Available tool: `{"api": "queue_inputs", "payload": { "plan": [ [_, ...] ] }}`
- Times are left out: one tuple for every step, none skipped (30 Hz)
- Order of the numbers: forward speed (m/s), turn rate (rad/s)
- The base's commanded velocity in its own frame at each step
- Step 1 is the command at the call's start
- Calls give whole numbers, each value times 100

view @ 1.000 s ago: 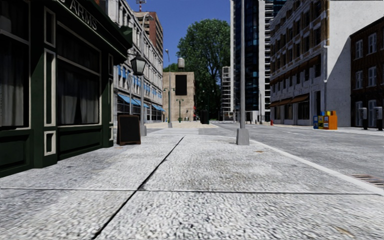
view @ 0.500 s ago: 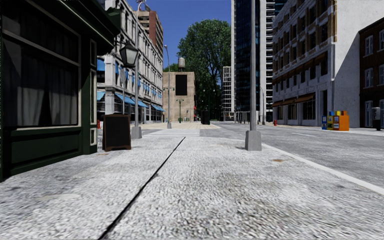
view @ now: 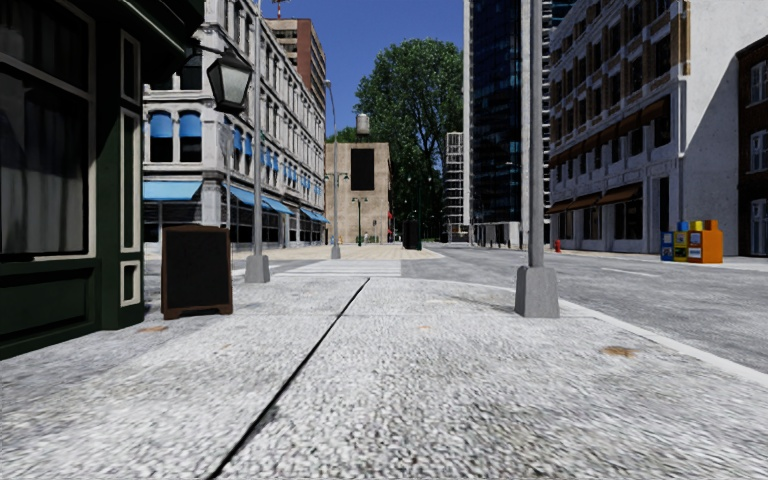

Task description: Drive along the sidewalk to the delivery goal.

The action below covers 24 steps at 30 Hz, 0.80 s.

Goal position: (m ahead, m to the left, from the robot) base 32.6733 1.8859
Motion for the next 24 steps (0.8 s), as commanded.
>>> {"api": "queue_inputs", "payload": {
  "plan": [
    [200, 0],
    [200, 0],
    [200, 0],
    [200, 0],
    [200, 0],
    [200, 0],
    [200, 1],
    [200, 47],
    [200, 47],
    [200, 73],
    [200, 83],
    [200, 36],
    [200, 36],
    [200, 0],
    [200, 0],
    [200, 0],
    [200, 0],
    [200, 0],
    [200, 0],
    [200, 0],
    [200, 0],
    [200, 0],
    [200, 0],
    [200, 0]
  ]
}}
